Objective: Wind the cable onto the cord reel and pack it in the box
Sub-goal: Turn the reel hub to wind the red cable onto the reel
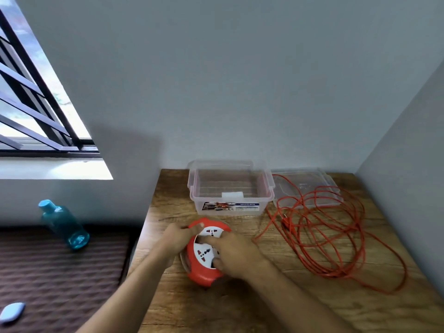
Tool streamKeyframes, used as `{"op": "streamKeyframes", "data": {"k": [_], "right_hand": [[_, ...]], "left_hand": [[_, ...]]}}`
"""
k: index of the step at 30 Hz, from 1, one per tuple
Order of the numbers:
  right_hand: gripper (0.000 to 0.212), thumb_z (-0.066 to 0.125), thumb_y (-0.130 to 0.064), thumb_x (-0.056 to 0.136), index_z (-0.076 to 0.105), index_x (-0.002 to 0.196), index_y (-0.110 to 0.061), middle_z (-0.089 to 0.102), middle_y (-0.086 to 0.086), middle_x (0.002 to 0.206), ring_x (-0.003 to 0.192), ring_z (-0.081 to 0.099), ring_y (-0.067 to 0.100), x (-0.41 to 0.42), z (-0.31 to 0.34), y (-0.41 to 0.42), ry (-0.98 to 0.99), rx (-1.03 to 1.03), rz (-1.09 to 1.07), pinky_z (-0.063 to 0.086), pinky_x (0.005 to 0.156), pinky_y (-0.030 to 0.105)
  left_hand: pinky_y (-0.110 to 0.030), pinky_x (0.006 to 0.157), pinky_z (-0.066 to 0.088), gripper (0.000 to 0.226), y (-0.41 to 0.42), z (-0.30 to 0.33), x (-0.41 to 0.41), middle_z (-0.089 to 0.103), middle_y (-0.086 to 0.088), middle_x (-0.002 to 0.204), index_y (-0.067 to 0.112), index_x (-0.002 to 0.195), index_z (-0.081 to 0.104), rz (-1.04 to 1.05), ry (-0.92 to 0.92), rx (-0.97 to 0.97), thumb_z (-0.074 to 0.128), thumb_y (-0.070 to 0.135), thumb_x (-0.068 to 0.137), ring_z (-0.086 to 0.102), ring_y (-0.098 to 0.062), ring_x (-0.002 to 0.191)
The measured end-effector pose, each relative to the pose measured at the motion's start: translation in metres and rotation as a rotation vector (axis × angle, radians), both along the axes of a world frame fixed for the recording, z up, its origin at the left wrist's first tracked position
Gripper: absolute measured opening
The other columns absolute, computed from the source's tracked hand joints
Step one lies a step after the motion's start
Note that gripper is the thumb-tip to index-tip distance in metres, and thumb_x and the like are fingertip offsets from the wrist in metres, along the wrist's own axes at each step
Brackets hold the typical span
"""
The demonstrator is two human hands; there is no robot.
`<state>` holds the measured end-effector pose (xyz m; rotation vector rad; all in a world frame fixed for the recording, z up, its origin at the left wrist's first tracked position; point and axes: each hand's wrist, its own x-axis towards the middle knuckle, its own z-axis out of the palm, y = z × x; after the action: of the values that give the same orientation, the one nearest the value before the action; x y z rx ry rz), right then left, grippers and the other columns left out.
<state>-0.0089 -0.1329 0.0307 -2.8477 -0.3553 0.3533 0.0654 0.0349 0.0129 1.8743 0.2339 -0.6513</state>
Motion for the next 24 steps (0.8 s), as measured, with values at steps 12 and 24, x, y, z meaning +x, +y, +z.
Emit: {"op": "streamKeyframes", "data": {"k": [12, 24], "right_hand": [[0.069, 0.067, -0.065, 0.077, 0.038, 0.133, -0.037, 0.063, 0.0, 0.122, 0.098, 0.069, 0.023, -0.011, 0.001, -0.013, -0.023, 0.525, -0.615, 0.052, 0.059, 0.021], [0.023, 0.061, -0.042, 0.096, 0.067, 0.108, -0.023, 0.076, -0.001, 0.081, 0.065, 0.071, 0.009, -0.039, 0.039, -0.071, 0.091, 0.628, -0.547, 0.061, 0.062, 0.031]], "left_hand": [[-0.03, 0.045, 0.059, 0.017, -0.053, 0.041, -0.049, 0.083, -0.01, 0.083, 0.017, 0.085, 0.079, 0.458, -0.127, -0.476, 0.09, 0.017, 0.073, 0.079, -0.028, 0.063], [-0.018, 0.047, 0.056, 0.022, -0.069, 0.054, -0.048, 0.082, 0.006, 0.081, 0.032, 0.088, 0.075, 0.356, -0.388, -0.172, 0.087, 0.041, 0.072, 0.078, -0.01, 0.065]]}}
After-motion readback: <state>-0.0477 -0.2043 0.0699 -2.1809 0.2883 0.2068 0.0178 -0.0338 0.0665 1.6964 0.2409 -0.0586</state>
